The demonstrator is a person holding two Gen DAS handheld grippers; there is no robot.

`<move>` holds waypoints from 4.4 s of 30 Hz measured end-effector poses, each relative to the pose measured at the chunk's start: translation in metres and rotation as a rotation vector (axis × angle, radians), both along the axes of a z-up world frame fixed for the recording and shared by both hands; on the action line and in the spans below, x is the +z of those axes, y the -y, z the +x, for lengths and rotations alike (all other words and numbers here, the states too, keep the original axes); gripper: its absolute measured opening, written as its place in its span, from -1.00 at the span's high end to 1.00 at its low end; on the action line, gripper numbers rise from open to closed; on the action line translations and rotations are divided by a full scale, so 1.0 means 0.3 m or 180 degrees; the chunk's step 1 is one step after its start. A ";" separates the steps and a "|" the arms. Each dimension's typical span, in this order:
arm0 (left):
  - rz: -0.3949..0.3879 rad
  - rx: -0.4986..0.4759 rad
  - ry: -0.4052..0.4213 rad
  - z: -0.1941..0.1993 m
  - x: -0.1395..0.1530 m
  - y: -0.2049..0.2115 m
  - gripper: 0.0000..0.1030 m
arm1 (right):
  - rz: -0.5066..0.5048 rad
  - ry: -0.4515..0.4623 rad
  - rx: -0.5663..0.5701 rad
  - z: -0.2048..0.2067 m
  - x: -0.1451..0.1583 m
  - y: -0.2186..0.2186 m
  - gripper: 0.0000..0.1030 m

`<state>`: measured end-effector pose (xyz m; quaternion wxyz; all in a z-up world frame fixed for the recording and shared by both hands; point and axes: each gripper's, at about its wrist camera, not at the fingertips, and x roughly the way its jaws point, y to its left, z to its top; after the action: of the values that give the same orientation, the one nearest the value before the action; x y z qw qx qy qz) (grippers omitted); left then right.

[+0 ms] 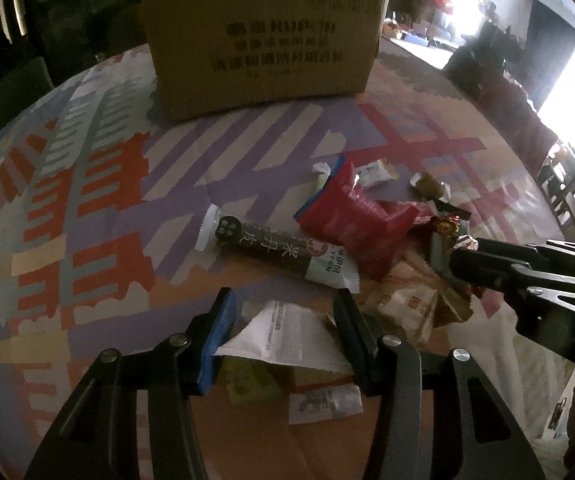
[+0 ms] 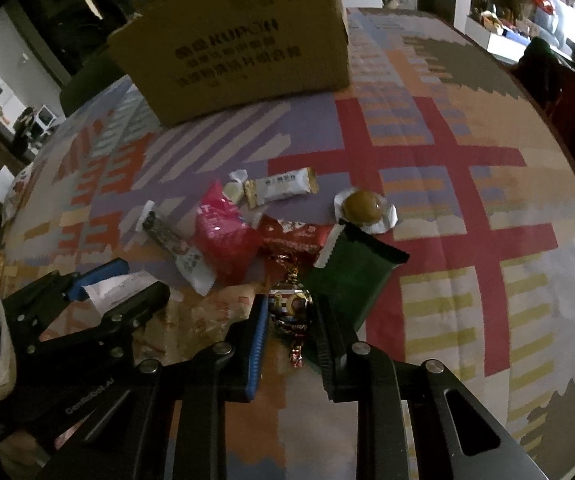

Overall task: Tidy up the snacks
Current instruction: 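Reach into the snack pile and grasp the gold-wrapped candy with the right gripper, then carry the gold candy over the cardboard box and open the right gripper, then move both tools back from the box toward the snack pile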

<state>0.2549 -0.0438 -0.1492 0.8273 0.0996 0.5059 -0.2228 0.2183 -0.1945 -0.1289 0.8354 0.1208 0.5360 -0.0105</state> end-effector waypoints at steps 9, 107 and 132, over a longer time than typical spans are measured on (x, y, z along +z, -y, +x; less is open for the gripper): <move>-0.0155 0.0110 0.0227 -0.063 0.129 -0.034 0.04 | -0.0008 0.0223 0.0171 -0.035 0.091 -0.034 0.53; -0.0179 0.0667 0.1015 0.380 0.710 -0.006 -0.81 | -0.0190 0.0905 0.0335 0.423 0.586 0.053 -0.13; 0.0094 0.0799 0.0893 -0.029 0.498 -0.160 -0.84 | -0.0074 0.0647 0.0661 0.084 0.389 -0.097 -0.30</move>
<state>0.2461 0.0043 0.0004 0.9095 0.0780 0.3973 -0.0943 0.2434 -0.1653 -0.0124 0.8833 0.0554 0.4582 0.0822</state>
